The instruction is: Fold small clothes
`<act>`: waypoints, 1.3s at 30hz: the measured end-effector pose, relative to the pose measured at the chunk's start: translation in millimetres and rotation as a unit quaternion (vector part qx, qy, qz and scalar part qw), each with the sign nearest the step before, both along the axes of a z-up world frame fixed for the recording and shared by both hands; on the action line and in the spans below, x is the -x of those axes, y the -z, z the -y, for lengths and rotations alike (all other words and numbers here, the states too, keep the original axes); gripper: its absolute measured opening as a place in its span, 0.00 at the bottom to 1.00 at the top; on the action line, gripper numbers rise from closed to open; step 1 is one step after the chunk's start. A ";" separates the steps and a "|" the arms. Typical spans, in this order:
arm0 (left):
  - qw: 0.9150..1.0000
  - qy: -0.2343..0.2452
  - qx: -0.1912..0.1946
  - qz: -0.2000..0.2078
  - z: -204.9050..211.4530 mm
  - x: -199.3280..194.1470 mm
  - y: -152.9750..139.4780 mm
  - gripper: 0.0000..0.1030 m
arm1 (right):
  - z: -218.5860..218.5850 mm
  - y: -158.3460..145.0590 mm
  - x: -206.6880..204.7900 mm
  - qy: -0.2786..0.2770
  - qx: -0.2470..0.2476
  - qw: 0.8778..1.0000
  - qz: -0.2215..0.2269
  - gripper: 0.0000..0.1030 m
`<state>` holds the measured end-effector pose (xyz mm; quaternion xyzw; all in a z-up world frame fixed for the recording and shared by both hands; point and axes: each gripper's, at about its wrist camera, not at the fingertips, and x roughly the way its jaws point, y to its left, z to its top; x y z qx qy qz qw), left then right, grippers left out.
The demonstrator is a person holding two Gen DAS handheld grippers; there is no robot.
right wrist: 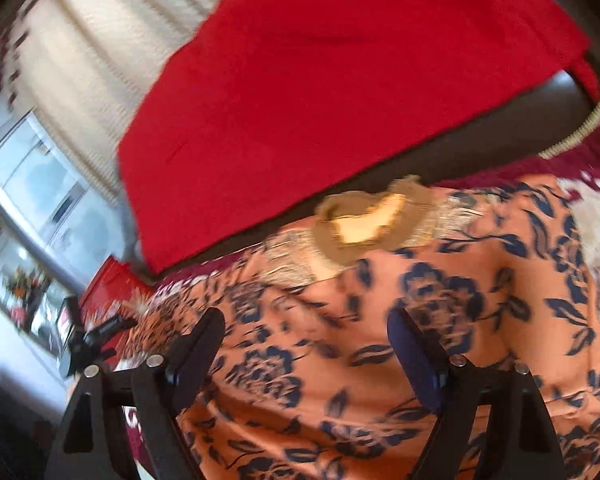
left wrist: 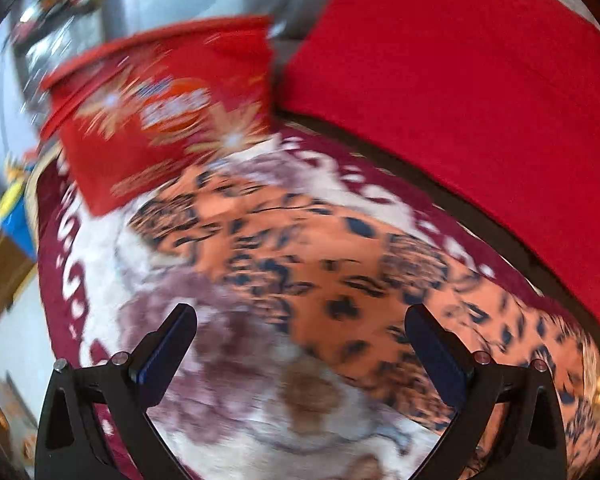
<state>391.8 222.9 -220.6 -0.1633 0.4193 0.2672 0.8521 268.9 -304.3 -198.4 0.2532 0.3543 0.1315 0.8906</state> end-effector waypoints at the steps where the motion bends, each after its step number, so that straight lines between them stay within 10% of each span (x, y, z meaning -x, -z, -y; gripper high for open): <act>1: 1.000 -0.013 0.004 0.001 -7.8 4.3 0.7 1.00 | -8.0 -2.2 2.1 -0.014 0.007 1.000 0.007 0.83; 4: 1.000 -0.001 -0.003 0.016 1.7 8.1 -4.7 1.00 | -29.3 -4.4 5.0 -0.042 0.035 0.998 0.010 0.81; 10: 0.988 0.145 -0.060 0.010 83.2 -5.7 -6.7 1.00 | -47.3 24.5 -9.5 -0.042 0.078 0.995 -0.056 0.47; 19: 0.956 0.265 -0.078 -0.095 172.6 -31.0 47.3 1.00 | -42.7 54.6 -16.2 -0.047 0.101 0.987 -0.115 0.46; 23: 0.970 0.232 -0.023 -0.063 138.1 -29.5 26.2 1.00 | -41.2 46.3 -10.4 -0.051 0.079 0.991 -0.095 0.46; 29: 0.998 0.044 0.036 -0.030 8.4 -19.8 12.7 1.00 | -41.8 29.1 -0.2 -0.053 0.060 0.995 -0.053 0.50; 34: 0.992 -0.034 0.121 -0.019 -67.8 -10.9 37.2 1.00 | -49.2 26.9 -0.2 -0.057 0.065 0.995 -0.048 0.50; 39: 0.965 -0.049 0.257 0.034 -104.1 -10.9 56.8 0.99 | -54.0 28.8 -1.7 -0.061 0.062 0.995 -0.049 0.50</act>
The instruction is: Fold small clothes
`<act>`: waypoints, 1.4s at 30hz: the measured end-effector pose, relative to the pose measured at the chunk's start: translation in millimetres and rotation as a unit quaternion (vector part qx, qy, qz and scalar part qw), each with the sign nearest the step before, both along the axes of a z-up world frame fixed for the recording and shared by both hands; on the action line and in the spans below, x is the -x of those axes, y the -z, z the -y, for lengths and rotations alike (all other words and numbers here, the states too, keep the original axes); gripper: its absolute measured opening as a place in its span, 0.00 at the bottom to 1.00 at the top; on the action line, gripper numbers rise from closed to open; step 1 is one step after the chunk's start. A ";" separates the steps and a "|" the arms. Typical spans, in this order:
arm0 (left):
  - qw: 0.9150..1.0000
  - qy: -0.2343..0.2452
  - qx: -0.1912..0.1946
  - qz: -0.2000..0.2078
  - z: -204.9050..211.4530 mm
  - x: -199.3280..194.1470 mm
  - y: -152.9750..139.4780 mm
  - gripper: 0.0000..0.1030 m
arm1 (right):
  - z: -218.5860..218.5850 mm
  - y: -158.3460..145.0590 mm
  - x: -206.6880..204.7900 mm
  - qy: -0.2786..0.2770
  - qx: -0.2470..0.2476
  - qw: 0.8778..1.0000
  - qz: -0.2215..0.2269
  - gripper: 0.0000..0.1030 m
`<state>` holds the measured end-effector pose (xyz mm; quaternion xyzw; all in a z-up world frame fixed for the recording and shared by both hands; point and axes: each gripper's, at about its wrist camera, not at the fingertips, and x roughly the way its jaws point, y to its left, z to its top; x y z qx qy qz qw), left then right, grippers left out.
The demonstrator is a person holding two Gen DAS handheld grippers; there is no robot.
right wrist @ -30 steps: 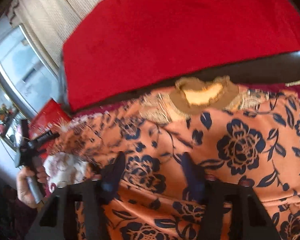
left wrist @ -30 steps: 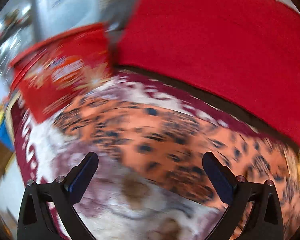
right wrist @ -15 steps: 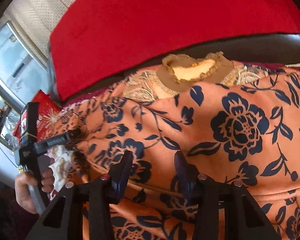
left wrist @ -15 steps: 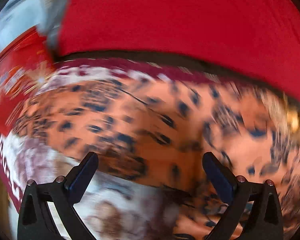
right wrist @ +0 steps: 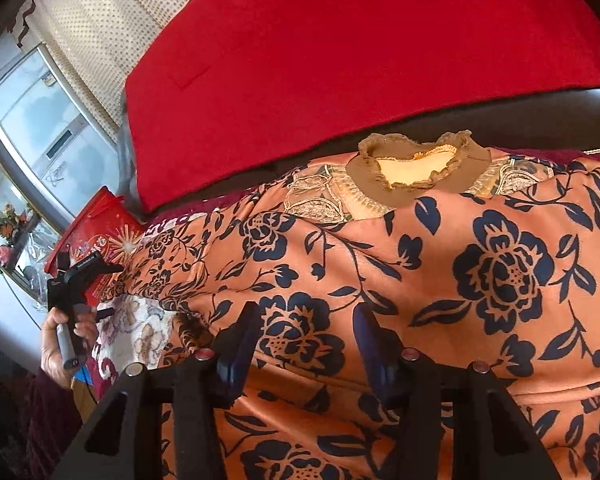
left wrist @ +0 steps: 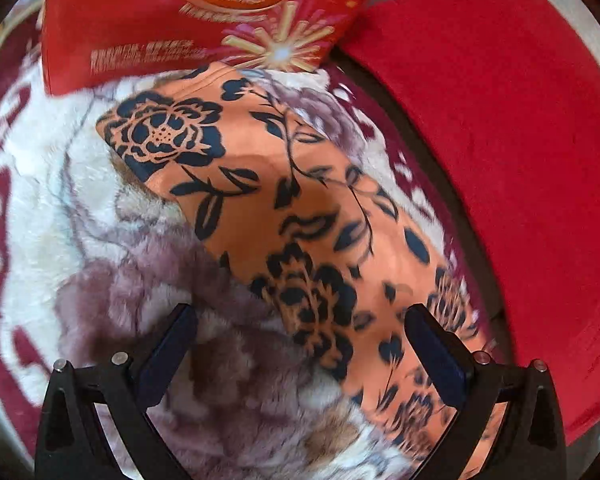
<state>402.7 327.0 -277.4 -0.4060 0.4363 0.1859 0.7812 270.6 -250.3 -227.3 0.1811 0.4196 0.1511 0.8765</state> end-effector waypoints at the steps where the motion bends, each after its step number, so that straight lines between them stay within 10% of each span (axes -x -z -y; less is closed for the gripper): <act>1: 1.000 -0.006 0.008 0.015 -1.5 1.5 -0.9 0.99 | 0.0 0.2 -0.6 0.001 -0.002 1.000 -0.001 0.50; 5: 0.998 -0.005 0.030 0.059 -6.2 -8.7 -1.0 0.92 | 4.9 3.0 -2.9 0.010 -0.013 1.000 -0.004 0.50; 10: 0.998 -0.019 0.005 0.064 -21.8 -17.3 5.1 0.24 | 15.2 5.3 -3.9 0.025 -0.024 0.999 -0.008 0.50; 12: 0.996 -0.020 0.021 0.080 -28.5 -13.3 9.6 0.12 | 19.2 5.0 -3.5 0.030 -0.026 0.999 -0.008 0.50; 20: 0.983 0.077 -0.090 0.141 47.1 -12.6 -61.5 0.10 | 39.0 -5.1 3.8 0.067 -0.032 0.997 0.007 0.50; 25: 0.936 0.236 -0.176 0.191 168.0 -9.0 -103.8 0.10 | 61.9 -10.3 11.0 0.102 -0.035 0.994 0.015 0.50; 35: 0.785 0.552 -0.245 0.137 412.6 34.5 -56.4 0.15 | 117.8 -7.0 18.4 0.168 -0.057 0.984 0.004 0.50; 37: 0.774 0.569 -0.249 0.124 420.7 35.0 -48.4 0.28 | 125.2 -7.4 18.0 0.178 -0.056 0.982 0.003 0.50; 42: 0.798 0.534 -0.192 0.202 363.4 33.9 -90.6 0.65 | 129.9 -11.3 16.1 0.176 -0.072 0.982 0.004 0.59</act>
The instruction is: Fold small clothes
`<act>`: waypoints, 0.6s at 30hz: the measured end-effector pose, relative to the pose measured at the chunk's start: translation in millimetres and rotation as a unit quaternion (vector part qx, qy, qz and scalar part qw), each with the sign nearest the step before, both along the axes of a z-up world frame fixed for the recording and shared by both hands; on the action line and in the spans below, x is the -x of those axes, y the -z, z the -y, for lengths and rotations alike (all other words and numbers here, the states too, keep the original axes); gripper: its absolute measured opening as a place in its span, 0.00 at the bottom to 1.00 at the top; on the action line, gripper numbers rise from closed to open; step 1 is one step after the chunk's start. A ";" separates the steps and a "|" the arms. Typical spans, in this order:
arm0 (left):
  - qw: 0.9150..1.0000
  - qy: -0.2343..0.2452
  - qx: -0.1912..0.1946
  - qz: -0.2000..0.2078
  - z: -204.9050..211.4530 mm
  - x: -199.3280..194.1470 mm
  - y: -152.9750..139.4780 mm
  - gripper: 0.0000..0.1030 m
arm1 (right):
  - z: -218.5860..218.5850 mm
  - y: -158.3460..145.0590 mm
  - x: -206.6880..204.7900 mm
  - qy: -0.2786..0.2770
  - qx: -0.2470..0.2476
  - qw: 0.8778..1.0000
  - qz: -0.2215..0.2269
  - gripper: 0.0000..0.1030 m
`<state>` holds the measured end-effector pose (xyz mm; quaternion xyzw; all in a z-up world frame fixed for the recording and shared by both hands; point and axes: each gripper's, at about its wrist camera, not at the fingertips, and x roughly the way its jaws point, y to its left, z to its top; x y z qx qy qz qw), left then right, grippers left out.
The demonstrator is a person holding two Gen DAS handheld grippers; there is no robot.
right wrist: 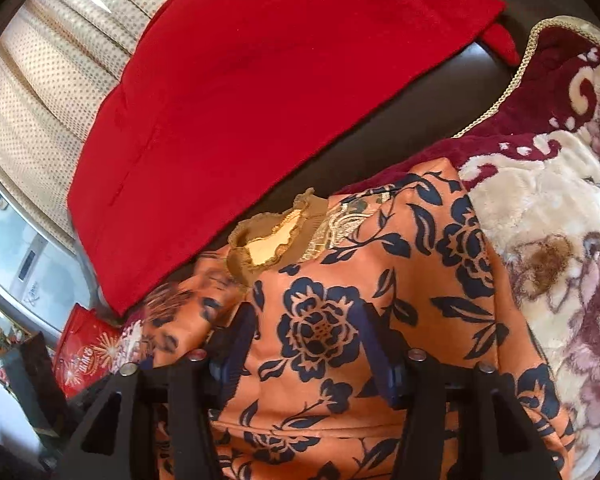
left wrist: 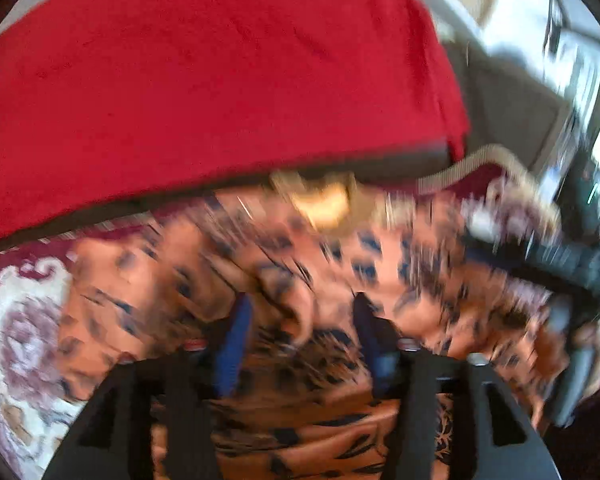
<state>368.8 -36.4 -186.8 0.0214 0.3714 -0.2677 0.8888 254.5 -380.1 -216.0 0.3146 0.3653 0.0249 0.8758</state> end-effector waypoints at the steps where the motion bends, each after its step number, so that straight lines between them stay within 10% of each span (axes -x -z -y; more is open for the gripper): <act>1: 0.999 -0.017 0.018 0.021 -19.5 -1.9 -11.8 0.72 | -0.2 -0.3 -0.8 -0.005 -0.001 1.000 0.002 0.60; 6: 0.990 -0.132 0.045 0.027 -95.9 -26.8 -24.6 0.77 | -36.1 -9.9 -10.1 -0.064 0.016 0.998 0.006 0.60; 12: 0.950 -0.281 -0.003 -0.136 -154.7 -66.8 42.7 0.77 | -102.3 -34.8 -32.1 -0.125 0.074 0.989 0.021 0.70; 18: 0.931 -0.309 -0.007 -0.193 -172.1 -71.5 67.9 0.77 | -182.6 -37.6 -91.0 -0.188 0.151 0.970 -0.033 0.77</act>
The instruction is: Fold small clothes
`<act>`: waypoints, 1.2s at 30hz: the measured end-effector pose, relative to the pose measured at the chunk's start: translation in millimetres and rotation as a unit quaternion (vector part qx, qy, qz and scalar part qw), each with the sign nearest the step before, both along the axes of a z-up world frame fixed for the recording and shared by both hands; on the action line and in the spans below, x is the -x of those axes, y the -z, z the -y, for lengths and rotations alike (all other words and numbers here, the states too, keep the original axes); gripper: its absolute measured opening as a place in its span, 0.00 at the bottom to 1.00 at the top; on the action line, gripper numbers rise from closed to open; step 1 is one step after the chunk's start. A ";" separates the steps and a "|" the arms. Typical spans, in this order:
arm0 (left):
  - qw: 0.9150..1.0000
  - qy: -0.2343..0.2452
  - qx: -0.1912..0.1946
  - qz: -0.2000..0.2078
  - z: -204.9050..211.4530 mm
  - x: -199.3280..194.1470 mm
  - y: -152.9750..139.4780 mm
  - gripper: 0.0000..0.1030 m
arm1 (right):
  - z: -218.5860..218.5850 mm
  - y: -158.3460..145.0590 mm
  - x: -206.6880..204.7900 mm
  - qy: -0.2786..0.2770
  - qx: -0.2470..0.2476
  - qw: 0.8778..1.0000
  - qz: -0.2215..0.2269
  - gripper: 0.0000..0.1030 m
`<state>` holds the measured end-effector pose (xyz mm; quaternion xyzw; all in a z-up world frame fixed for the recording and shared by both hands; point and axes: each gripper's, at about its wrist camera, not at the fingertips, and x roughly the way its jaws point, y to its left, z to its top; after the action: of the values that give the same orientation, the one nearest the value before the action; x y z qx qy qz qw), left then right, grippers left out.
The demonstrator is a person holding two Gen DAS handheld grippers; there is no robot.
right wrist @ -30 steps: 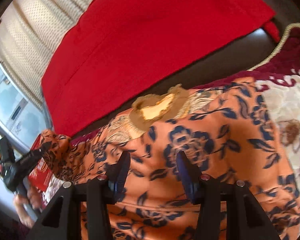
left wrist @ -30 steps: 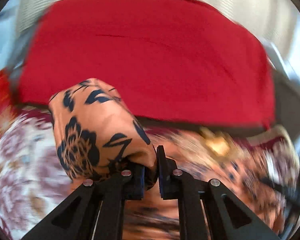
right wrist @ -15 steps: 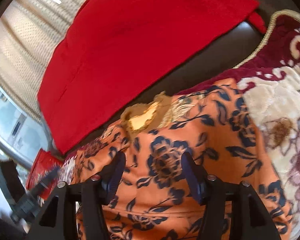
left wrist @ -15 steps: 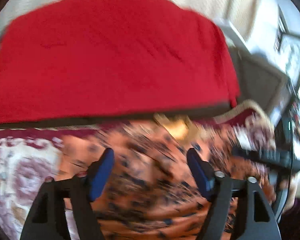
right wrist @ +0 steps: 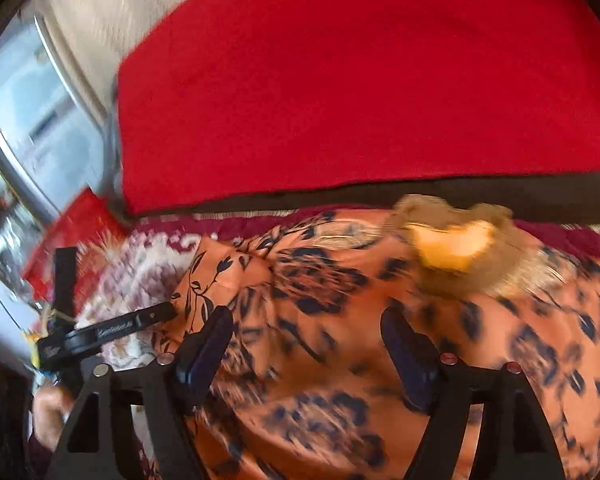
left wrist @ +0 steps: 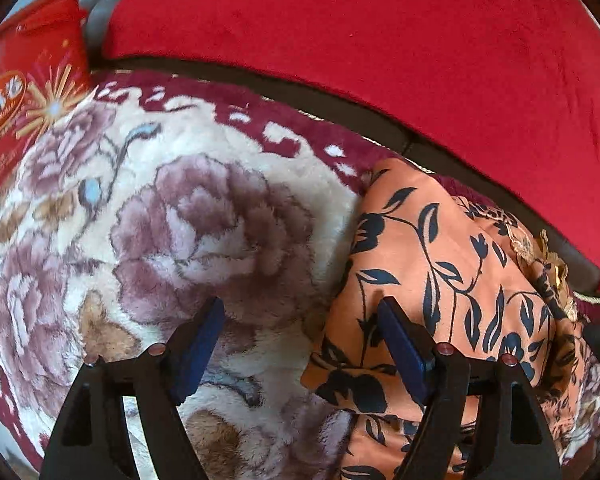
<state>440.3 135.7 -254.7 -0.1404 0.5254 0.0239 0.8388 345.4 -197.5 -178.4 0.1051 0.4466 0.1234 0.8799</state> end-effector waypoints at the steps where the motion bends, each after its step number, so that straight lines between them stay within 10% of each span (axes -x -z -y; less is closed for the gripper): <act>1: 1.000 0.003 0.006 0.000 -0.3 0.6 -1.3 0.77 | -13.5 3.9 -13.4 -0.002 0.022 1.000 -0.012 0.77; 7: 1.000 0.025 -0.003 0.000 12.7 -3.8 0.5 0.77 | -48.2 48.2 -60.5 0.030 0.124 0.989 -0.078 0.74; 13: 0.999 0.035 -0.008 0.002 15.9 -1.4 -7.7 0.77 | 8.3 31.9 -36.5 0.079 0.043 0.994 -0.062 0.15; 21: 0.998 0.050 -0.018 0.020 37.5 5.5 -13.9 0.77 | 117.0 37.6 51.2 0.132 -0.078 0.986 -0.063 0.12; 27: 0.997 0.074 -0.027 0.023 61.6 8.6 -13.3 0.77 | 150.5 76.7 73.9 0.134 -0.235 0.957 -0.108 0.28; 29: 0.996 0.076 -0.033 0.022 66.2 8.9 -13.0 0.77 | 156.9 71.2 76.4 0.138 -0.272 0.948 -0.086 0.76; 30: 0.996 0.076 -0.038 0.022 68.9 10.4 -14.2 0.77 | 160.0 63.5 78.3 0.140 -0.280 0.948 -0.060 0.81; 36: 0.995 0.080 -0.058 0.023 76.1 10.0 -10.4 0.77 | 155.3 60.6 50.0 0.137 -0.268 0.953 -0.043 0.78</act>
<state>430.3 59.6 -244.3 -0.0496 0.5130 -0.0165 0.8568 295.4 -352.8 -238.9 0.4021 0.4155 0.1123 0.8081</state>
